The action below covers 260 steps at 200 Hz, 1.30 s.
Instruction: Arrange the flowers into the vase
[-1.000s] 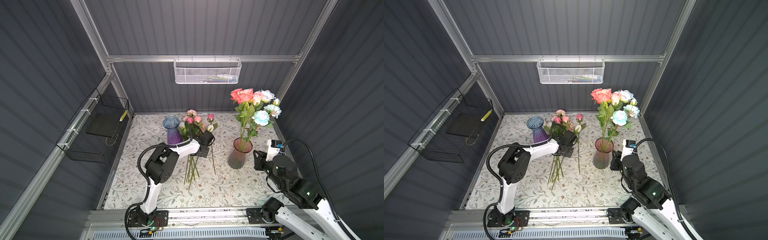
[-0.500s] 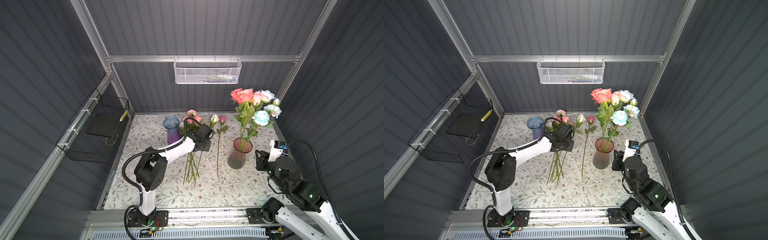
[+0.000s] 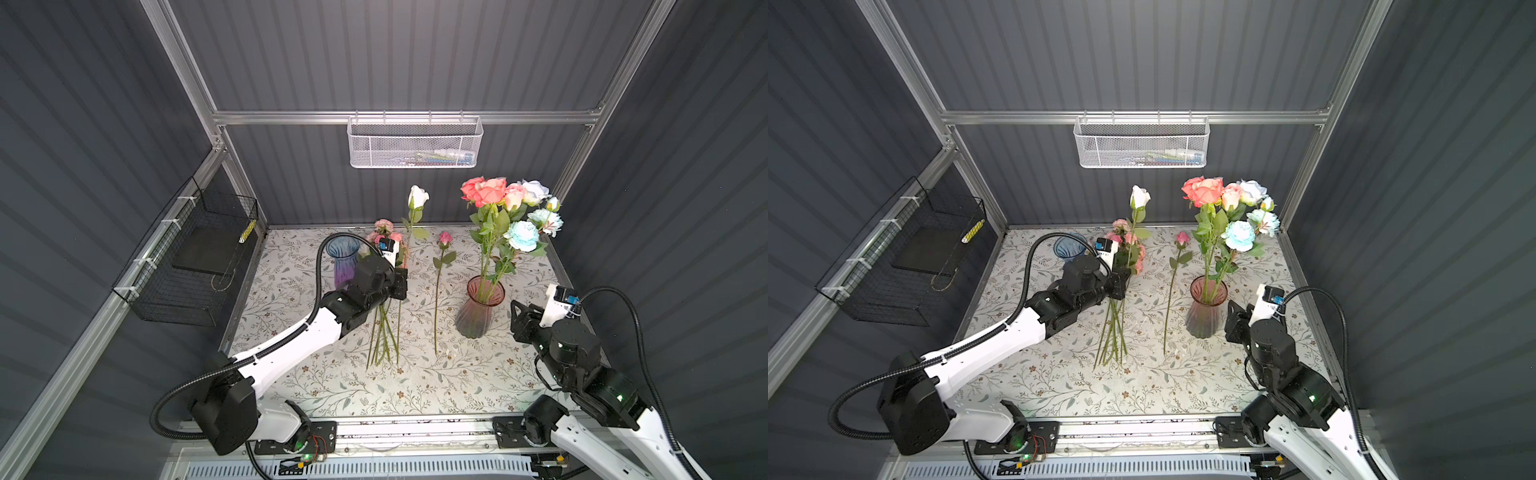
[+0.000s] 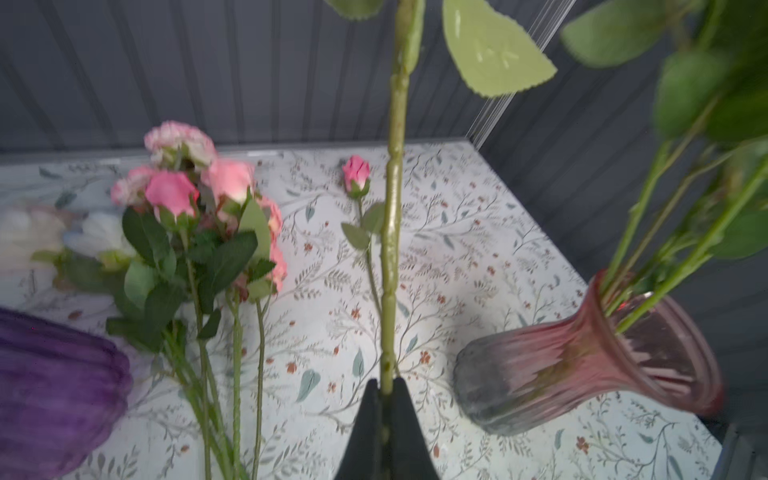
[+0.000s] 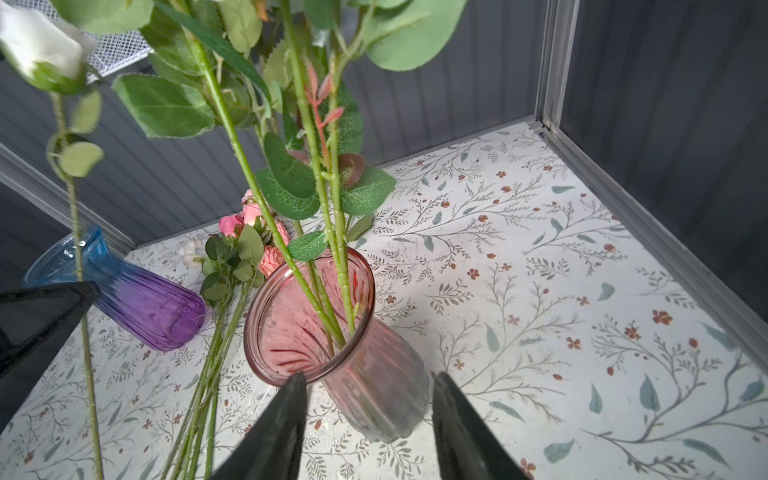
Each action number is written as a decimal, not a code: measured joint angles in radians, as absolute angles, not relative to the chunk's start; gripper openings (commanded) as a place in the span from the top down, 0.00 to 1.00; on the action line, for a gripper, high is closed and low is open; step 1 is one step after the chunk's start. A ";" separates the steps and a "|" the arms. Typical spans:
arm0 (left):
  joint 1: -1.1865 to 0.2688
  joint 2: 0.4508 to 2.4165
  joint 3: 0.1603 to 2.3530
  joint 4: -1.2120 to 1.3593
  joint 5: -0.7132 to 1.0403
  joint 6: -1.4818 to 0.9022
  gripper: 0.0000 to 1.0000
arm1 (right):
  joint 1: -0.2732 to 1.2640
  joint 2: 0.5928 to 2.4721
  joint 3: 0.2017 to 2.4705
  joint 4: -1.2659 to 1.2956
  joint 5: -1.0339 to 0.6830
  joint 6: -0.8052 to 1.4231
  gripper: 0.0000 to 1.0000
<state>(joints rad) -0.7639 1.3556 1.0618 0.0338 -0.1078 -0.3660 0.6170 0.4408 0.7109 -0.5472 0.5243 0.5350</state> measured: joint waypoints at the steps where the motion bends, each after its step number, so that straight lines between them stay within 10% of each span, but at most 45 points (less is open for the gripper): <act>1: -0.764 1.353 1.062 0.039 -0.107 -0.366 1.00 | 0.617 0.440 0.710 -0.547 0.526 0.535 0.45; 260: -0.950 1.666 1.476 0.683 0.028 -0.239 1.00 | 0.614 0.392 0.691 -0.531 0.685 0.587 0.36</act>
